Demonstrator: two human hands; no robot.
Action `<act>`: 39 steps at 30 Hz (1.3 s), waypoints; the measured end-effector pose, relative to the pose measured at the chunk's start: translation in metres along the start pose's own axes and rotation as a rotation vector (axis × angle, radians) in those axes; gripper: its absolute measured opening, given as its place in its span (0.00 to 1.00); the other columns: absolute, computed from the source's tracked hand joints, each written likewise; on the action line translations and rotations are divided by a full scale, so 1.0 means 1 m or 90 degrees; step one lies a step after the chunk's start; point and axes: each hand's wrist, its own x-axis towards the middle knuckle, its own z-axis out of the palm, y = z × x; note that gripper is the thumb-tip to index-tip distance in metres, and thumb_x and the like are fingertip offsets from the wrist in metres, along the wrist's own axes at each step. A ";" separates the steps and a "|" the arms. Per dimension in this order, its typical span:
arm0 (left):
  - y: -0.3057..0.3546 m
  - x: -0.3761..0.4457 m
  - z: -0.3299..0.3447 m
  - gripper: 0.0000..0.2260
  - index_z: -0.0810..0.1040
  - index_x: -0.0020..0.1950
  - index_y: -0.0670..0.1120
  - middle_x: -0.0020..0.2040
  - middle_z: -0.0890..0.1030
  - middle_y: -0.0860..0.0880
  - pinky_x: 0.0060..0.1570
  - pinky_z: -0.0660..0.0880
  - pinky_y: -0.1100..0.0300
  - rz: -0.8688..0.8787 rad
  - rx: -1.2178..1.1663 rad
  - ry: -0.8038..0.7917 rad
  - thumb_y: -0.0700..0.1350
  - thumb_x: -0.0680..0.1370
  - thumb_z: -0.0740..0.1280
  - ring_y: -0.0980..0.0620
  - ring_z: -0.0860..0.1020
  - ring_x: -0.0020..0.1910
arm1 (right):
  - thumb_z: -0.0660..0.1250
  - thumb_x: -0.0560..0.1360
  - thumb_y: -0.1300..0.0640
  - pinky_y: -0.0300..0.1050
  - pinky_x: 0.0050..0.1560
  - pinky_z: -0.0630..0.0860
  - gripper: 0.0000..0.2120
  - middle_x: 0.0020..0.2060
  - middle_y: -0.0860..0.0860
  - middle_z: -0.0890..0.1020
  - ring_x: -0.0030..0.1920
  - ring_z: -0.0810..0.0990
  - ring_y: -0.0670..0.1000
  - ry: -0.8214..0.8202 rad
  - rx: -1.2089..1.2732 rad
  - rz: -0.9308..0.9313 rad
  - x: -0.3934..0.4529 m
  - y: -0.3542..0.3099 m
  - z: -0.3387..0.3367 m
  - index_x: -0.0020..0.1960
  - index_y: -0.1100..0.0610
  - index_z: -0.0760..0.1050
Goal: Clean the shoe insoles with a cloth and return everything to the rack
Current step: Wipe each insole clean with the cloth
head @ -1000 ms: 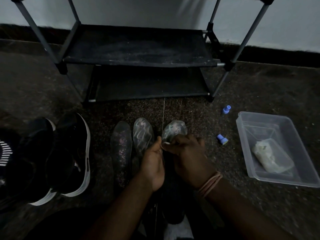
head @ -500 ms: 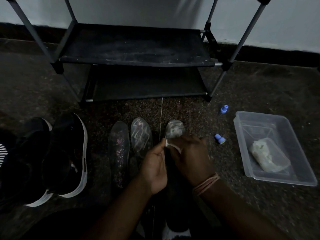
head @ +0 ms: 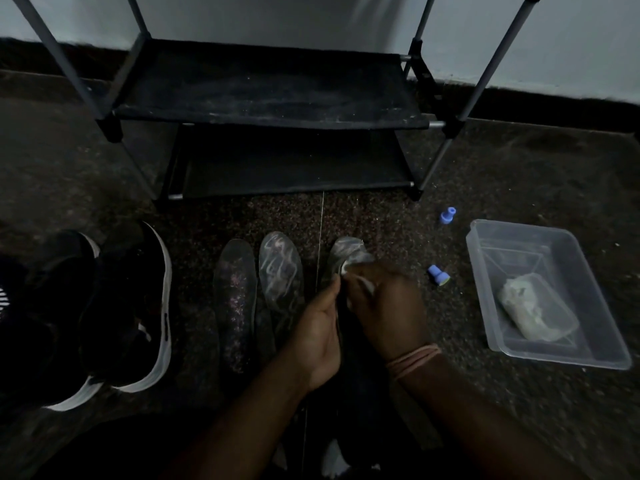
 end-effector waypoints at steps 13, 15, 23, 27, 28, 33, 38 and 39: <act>-0.008 0.001 0.003 0.22 0.75 0.70 0.44 0.66 0.80 0.44 0.67 0.73 0.57 0.045 0.045 -0.003 0.54 0.84 0.53 0.50 0.77 0.68 | 0.67 0.74 0.58 0.53 0.42 0.77 0.07 0.38 0.54 0.84 0.40 0.82 0.54 0.039 0.055 0.031 0.000 -0.003 -0.003 0.41 0.59 0.81; -0.006 0.002 0.000 0.21 0.76 0.69 0.44 0.66 0.80 0.43 0.70 0.70 0.54 0.048 0.031 0.005 0.53 0.84 0.54 0.48 0.76 0.68 | 0.66 0.75 0.56 0.51 0.41 0.77 0.07 0.38 0.52 0.83 0.40 0.81 0.52 0.003 0.040 0.019 -0.002 -0.007 -0.001 0.42 0.57 0.81; -0.008 0.005 0.002 0.17 0.81 0.59 0.44 0.58 0.85 0.45 0.60 0.78 0.59 0.097 0.058 0.016 0.49 0.85 0.54 0.51 0.82 0.59 | 0.69 0.75 0.60 0.49 0.42 0.77 0.05 0.40 0.50 0.85 0.40 0.82 0.49 -0.018 0.072 0.046 0.001 -0.004 -0.003 0.45 0.54 0.84; -0.007 0.004 0.004 0.18 0.78 0.65 0.38 0.62 0.82 0.38 0.66 0.75 0.52 0.145 0.062 -0.004 0.45 0.84 0.55 0.44 0.80 0.63 | 0.68 0.75 0.58 0.50 0.43 0.77 0.06 0.39 0.51 0.85 0.40 0.82 0.50 0.020 0.042 0.027 0.005 0.000 -0.011 0.45 0.54 0.84; -0.004 0.004 0.002 0.18 0.81 0.62 0.39 0.61 0.82 0.38 0.65 0.75 0.51 0.152 0.055 -0.006 0.45 0.85 0.55 0.44 0.81 0.61 | 0.68 0.75 0.58 0.49 0.43 0.77 0.06 0.39 0.50 0.85 0.40 0.82 0.48 -0.019 0.051 0.024 0.004 -0.002 -0.009 0.45 0.54 0.84; 0.006 0.008 -0.004 0.18 0.83 0.52 0.36 0.48 0.85 0.39 0.48 0.82 0.57 0.108 0.014 -0.006 0.48 0.81 0.59 0.47 0.85 0.47 | 0.67 0.77 0.59 0.43 0.38 0.81 0.08 0.36 0.48 0.86 0.35 0.84 0.43 -0.179 0.187 0.148 0.004 -0.005 -0.005 0.45 0.54 0.85; 0.016 0.010 -0.008 0.14 0.77 0.64 0.37 0.59 0.83 0.37 0.49 0.82 0.55 0.095 -0.063 0.037 0.40 0.84 0.57 0.45 0.84 0.54 | 0.71 0.75 0.60 0.39 0.34 0.76 0.06 0.31 0.55 0.84 0.30 0.80 0.47 -0.087 0.451 0.388 0.017 -0.009 -0.017 0.41 0.59 0.85; 0.017 0.010 -0.010 0.14 0.76 0.67 0.38 0.61 0.82 0.38 0.52 0.81 0.53 0.087 -0.075 0.042 0.40 0.85 0.57 0.44 0.83 0.57 | 0.71 0.74 0.59 0.41 0.34 0.75 0.06 0.30 0.55 0.83 0.30 0.78 0.47 -0.054 0.476 0.411 0.021 -0.008 -0.021 0.41 0.60 0.85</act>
